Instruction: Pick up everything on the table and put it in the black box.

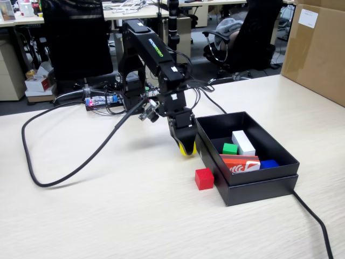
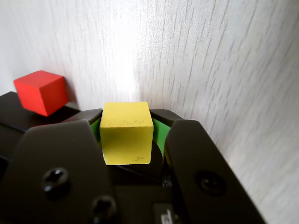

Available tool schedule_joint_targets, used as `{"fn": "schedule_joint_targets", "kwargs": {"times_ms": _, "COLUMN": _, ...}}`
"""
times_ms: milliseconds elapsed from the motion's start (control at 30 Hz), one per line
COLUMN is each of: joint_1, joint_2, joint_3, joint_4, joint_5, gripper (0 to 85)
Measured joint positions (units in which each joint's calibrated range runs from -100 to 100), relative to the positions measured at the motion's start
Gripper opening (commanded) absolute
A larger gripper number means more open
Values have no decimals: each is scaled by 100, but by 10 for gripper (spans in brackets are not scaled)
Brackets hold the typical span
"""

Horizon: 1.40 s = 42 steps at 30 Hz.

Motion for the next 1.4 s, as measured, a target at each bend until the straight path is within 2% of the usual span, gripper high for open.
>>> {"fn": "schedule_joint_targets", "kwargs": {"times_ms": 167, "joint_1": 29, "joint_2": -997, "joint_3": 246, "joint_4": -372, "joint_5": -63, "gripper": 9}}
{"fn": "schedule_joint_targets", "kwargs": {"times_ms": 333, "joint_1": 361, "joint_2": -1437, "joint_3": 1351, "joint_4": -379, "joint_5": -337, "gripper": 9}}
{"fn": "schedule_joint_targets", "kwargs": {"times_ms": 467, "joint_1": 684, "joint_2": -608, "joint_3": 2236, "joint_4": -387, "joint_5": -464, "gripper": 9}}
{"fn": "schedule_joint_targets", "kwargs": {"times_ms": 600, "joint_1": 786, "joint_2": 466, "joint_3": 2264, "joint_4": -395, "joint_5": -508, "gripper": 13}}
{"fn": "schedule_joint_targets", "kwargs": {"times_ms": 667, "joint_1": 840, "joint_2": 958, "joint_3": 2273, "joint_4": -387, "joint_5": -523, "gripper": 66}}
{"fn": "schedule_joint_targets", "kwargs": {"times_ms": 800, "joint_1": 850, "joint_2": 1217, "joint_3": 2291, "joint_4": -387, "joint_5": -527, "gripper": 70}}
{"fn": "schedule_joint_targets", "kwargs": {"times_ms": 933, "joint_1": 855, "joint_2": 1411, "joint_3": 2054, "joint_4": -387, "joint_5": -523, "gripper": 194}}
{"fn": "schedule_joint_targets", "kwargs": {"times_ms": 1033, "joint_1": 855, "joint_2": 1463, "joint_3": 1935, "joint_4": -387, "joint_5": -523, "gripper": 195}}
{"fn": "schedule_joint_targets", "kwargs": {"times_ms": 1067, "joint_1": 850, "joint_2": 1463, "joint_3": 1890, "joint_4": -387, "joint_5": -523, "gripper": 259}}
{"fn": "schedule_joint_targets", "kwargs": {"times_ms": 1167, "joint_1": 850, "joint_2": 1463, "joint_3": 1862, "joint_4": -379, "joint_5": -523, "gripper": 328}}
{"fn": "schedule_joint_targets", "kwargs": {"times_ms": 1400, "joint_1": 830, "joint_2": 1463, "joint_3": 1871, "joint_4": -379, "joint_5": -542, "gripper": 394}}
